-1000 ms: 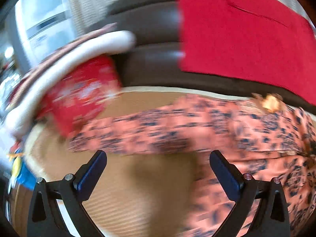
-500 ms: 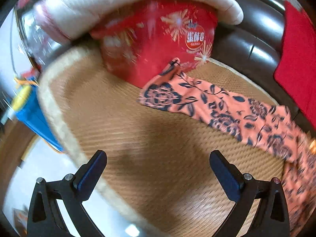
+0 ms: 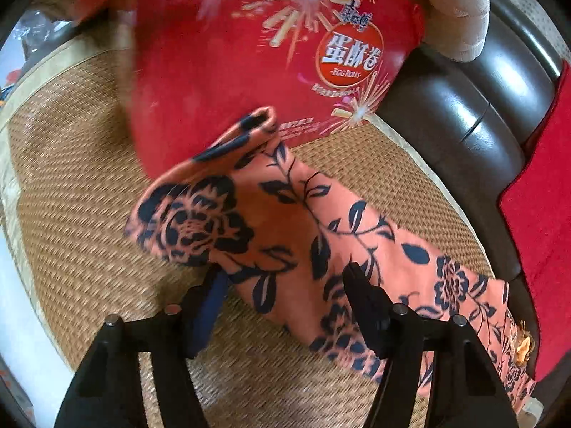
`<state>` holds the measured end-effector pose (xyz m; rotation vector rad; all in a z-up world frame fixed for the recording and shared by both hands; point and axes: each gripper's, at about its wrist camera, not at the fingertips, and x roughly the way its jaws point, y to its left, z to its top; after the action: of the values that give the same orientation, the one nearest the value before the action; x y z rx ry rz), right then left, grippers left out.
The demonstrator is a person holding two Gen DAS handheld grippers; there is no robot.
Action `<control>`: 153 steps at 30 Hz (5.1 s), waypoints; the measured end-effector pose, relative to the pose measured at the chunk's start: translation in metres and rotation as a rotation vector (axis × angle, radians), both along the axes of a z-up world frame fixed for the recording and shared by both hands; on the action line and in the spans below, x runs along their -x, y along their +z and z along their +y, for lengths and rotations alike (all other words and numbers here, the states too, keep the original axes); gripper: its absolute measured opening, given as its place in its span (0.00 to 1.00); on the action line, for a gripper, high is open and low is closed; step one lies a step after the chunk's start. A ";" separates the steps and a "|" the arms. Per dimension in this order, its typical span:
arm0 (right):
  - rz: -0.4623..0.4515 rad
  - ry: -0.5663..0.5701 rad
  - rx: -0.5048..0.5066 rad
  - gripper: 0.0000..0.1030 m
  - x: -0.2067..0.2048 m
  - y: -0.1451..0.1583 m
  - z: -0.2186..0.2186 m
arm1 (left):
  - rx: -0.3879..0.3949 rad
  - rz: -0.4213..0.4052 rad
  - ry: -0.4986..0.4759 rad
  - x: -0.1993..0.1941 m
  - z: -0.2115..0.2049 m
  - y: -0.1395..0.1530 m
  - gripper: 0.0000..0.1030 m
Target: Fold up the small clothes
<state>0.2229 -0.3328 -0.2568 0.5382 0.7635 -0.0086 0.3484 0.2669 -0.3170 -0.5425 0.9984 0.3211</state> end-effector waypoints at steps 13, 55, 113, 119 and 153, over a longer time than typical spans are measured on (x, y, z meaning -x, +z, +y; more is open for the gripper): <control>-0.015 -0.107 0.015 0.58 0.007 0.000 -0.037 | -0.149 -0.171 -0.181 -0.013 -0.070 0.066 0.08; 0.121 -0.438 -0.319 0.63 -0.007 -0.066 -0.205 | -0.315 -0.127 -0.629 0.027 -0.341 0.017 0.81; 0.134 -0.269 0.031 0.58 0.050 -0.004 -0.157 | -0.435 -0.175 -0.730 0.100 -0.338 0.040 0.82; 0.048 -0.368 -0.069 0.70 0.171 0.022 -0.171 | -0.391 -0.163 -0.733 0.173 -0.262 0.060 0.82; 0.349 -0.240 -0.158 0.10 0.210 -0.075 -0.048 | -0.031 0.101 -0.866 0.254 -0.233 -0.060 0.41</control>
<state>0.0129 -0.3813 -0.3315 0.7884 1.0406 -0.2727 0.0940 0.0334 -0.3768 -0.0315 1.2282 -0.4111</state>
